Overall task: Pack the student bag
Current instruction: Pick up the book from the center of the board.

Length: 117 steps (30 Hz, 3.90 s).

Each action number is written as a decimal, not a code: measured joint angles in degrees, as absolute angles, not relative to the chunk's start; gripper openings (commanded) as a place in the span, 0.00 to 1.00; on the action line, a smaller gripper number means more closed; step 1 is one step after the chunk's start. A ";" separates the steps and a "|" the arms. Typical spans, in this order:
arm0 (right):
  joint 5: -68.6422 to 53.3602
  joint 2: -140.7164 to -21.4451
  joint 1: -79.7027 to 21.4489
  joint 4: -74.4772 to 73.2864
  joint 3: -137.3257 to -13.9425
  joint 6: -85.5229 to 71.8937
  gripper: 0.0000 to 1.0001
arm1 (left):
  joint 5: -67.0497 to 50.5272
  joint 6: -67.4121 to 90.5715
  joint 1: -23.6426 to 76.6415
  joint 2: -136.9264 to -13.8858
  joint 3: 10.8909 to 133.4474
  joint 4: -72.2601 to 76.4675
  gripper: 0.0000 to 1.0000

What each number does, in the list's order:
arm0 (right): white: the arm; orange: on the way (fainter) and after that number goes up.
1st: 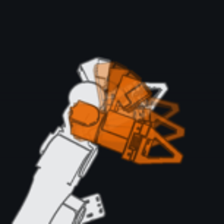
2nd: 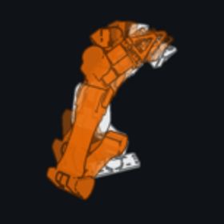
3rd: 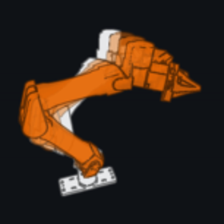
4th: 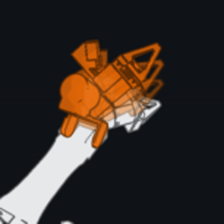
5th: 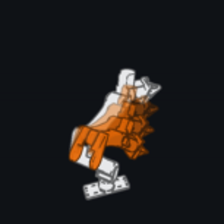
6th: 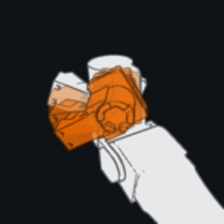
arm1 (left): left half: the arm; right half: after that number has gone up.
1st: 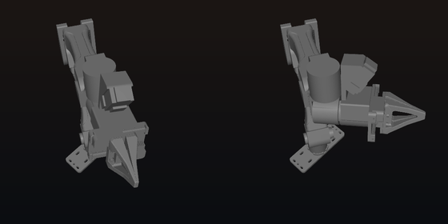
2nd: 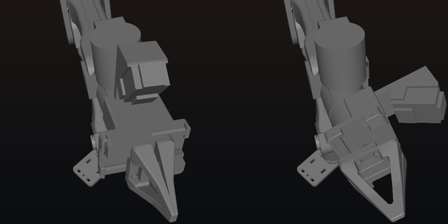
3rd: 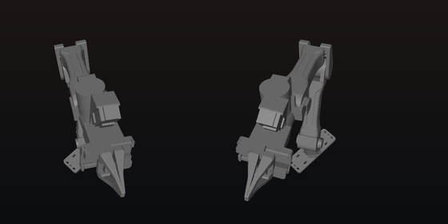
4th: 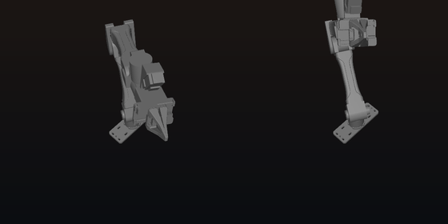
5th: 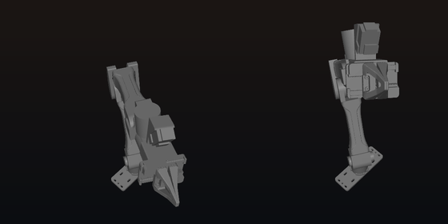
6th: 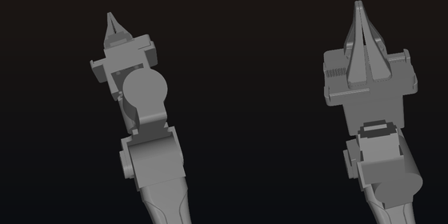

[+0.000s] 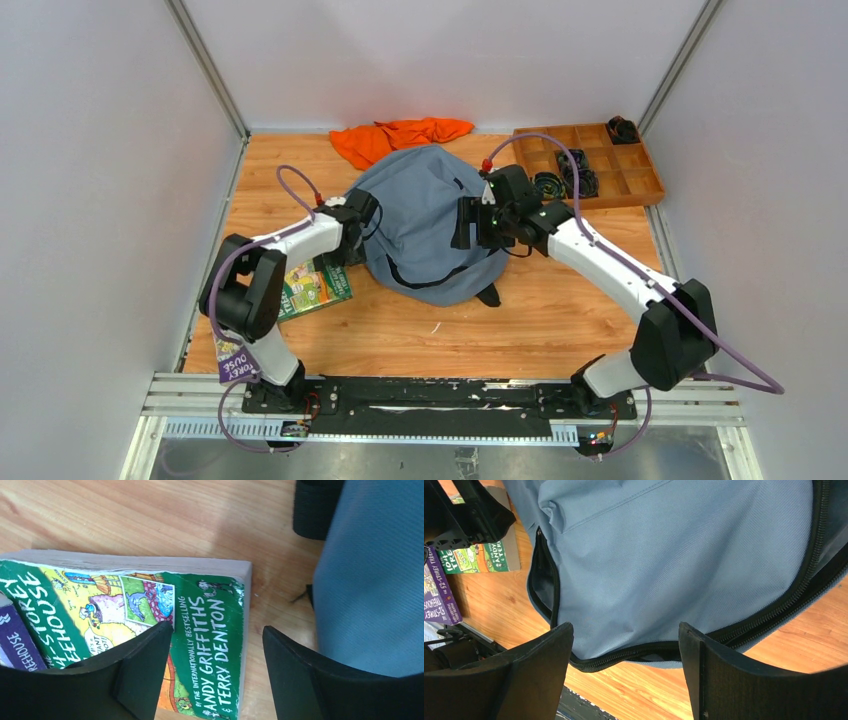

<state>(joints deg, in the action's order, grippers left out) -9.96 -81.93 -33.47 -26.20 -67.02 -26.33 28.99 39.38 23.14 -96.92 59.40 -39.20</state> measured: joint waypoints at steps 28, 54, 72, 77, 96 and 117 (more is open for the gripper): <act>-8.49 -83.33 -33.47 -27.97 -67.70 -26.41 0.76 | 18.94 34.02 24.27 -85.80 49.21 -26.63 0.00; -35.09 -93.95 -38.48 -6.02 -65.67 -39.57 0.98 | -6.55 28.47 24.62 -47.66 43.97 -32.84 0.00; -49.63 -107.33 -39.07 7.31 -67.77 -66.35 1.00 | -9.26 33.21 24.88 -41.85 37.58 -28.01 0.00; -51.11 -108.86 -40.58 11.33 -69.21 -71.46 1.00 | -9.63 33.61 24.88 -42.46 37.28 -27.20 0.00; -51.37 -113.12 -43.48 9.61 -77.54 -72.66 0.70 | -11.31 32.53 24.88 -43.90 36.53 -25.82 0.00; -51.96 -115.79 -43.75 19.75 -73.49 -78.15 0.00 | -7.66 29.08 24.91 -44.40 47.16 -38.24 0.84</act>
